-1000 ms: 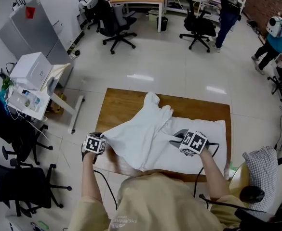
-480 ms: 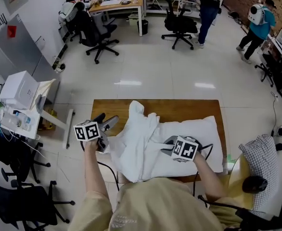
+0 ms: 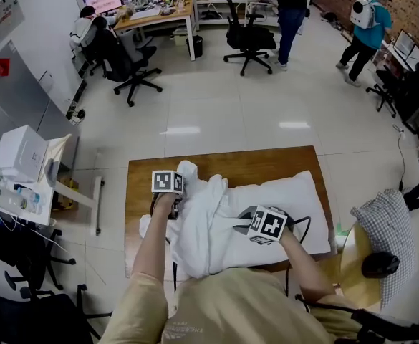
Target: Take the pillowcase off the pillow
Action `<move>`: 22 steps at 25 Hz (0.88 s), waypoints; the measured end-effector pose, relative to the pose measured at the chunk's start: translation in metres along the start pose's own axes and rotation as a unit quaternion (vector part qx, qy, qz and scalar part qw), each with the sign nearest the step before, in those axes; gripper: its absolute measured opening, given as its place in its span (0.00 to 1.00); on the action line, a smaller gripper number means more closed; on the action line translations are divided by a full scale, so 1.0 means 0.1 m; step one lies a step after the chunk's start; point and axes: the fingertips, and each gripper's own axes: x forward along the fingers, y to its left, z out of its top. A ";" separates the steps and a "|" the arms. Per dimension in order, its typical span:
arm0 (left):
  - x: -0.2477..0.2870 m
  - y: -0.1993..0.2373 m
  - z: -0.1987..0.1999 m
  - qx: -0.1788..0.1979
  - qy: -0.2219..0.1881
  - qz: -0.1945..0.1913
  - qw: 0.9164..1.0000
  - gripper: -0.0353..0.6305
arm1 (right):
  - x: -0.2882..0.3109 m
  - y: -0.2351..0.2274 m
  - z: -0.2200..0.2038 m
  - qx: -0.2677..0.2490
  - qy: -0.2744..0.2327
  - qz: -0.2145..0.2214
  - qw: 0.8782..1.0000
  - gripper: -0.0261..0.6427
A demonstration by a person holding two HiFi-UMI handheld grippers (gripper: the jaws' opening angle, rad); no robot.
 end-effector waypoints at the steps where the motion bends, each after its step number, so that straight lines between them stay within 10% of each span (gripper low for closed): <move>1: -0.12 0.27 0.03 -0.014 -0.014 0.038 0.999 0.06 | 0.02 -0.02 0.00 0.019 -0.007 0.002 1.000 0.09; 6: -1.01 2.04 -0.26 -0.114 -0.073 0.213 0.968 0.06 | -0.10 -0.08 -0.16 0.075 -0.040 0.004 0.996 0.08; 11: -1.99 2.60 -0.65 -0.193 -0.106 0.316 0.923 0.06 | -0.32 -0.23 -0.28 0.071 -0.036 -0.003 0.997 0.08; 15: -1.76 2.18 -0.71 -0.115 -0.092 0.240 0.959 0.14 | -0.35 -0.44 -0.32 0.070 -0.028 -0.020 0.997 0.08; 18: -1.49 1.50 -0.76 -0.053 -0.088 0.128 0.986 0.73 | -0.32 -0.55 -0.27 0.073 -0.028 -0.028 0.997 0.08; 22: -1.35 0.24 -0.98 0.071 -0.083 -0.003 0.994 0.76 | -0.28 -0.61 -0.27 0.079 -0.037 -0.028 0.996 0.08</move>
